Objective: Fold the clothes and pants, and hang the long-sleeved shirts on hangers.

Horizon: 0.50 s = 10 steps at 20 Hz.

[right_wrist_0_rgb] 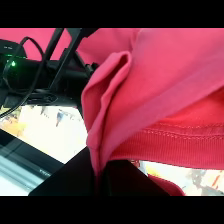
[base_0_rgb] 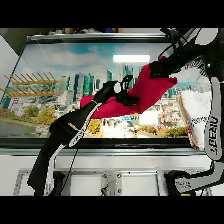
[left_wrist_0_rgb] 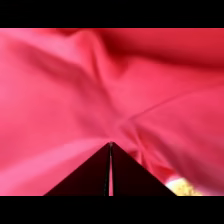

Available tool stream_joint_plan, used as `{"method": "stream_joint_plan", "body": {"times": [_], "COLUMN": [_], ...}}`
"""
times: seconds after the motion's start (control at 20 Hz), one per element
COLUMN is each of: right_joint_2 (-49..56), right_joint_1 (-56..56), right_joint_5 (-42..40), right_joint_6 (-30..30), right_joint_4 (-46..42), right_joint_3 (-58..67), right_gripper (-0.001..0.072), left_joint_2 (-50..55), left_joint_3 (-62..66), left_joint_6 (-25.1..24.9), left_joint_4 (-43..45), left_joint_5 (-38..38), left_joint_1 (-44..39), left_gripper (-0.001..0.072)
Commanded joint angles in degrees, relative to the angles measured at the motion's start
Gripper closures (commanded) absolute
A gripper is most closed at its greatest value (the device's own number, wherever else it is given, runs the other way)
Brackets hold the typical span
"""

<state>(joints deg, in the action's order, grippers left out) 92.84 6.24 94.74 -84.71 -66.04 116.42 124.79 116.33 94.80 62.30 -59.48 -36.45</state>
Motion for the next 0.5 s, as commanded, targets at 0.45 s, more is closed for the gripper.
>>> {"method": "stream_joint_plan", "body": {"times": [0.45], "right_joint_2": [2.99], "right_joint_1": [9.92], "right_joint_5": [-8.72], "right_joint_6": [-8.22], "right_joint_4": [0.92], "right_joint_3": [0.15], "right_gripper": [0.0699], "left_joint_2": [-14.03], "left_joint_3": [-2.62], "left_joint_6": [-2.08], "left_joint_4": [-0.33], "left_joint_5": [-6.80], "left_joint_1": [20.72], "left_gripper": [0.0700]}}
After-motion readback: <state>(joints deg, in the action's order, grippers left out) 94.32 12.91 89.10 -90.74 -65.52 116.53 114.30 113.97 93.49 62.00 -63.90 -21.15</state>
